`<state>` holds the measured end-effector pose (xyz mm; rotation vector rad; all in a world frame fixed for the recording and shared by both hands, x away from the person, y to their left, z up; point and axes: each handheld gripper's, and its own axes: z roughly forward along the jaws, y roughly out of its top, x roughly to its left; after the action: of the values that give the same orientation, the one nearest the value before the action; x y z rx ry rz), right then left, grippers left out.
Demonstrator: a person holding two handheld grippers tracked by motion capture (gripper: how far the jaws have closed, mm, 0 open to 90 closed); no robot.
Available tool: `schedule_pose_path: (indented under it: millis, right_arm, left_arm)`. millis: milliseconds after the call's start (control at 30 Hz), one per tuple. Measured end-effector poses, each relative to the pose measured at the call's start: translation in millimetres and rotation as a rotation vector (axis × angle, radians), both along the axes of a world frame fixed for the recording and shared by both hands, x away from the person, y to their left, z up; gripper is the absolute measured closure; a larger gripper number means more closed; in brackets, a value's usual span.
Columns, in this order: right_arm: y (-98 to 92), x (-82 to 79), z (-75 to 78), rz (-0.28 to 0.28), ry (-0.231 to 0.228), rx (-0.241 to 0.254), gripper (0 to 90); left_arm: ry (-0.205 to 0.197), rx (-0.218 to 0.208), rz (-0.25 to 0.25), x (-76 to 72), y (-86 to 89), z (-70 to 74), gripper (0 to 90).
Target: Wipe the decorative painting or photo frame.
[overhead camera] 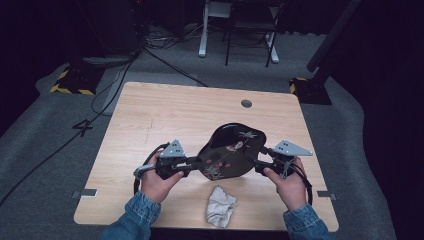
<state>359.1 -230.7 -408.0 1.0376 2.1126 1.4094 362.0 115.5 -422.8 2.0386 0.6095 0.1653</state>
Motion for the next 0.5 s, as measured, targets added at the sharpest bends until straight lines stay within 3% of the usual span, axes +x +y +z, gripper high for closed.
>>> schedule_pose_path:
  millis: [133,500]
  right_arm:
    - [-4.6,-4.9,1.2,-0.018,-0.011,0.007,47.6]
    - [-4.2,-12.9,-5.5,-0.062,0.027,0.027,53.9]
  left_arm:
    - [-0.016,0.007,-0.021,8.8,-1.2,-0.5,73.8]
    - [0.015,-0.008,-0.029,31.2,2.4,-3.0,70.5]
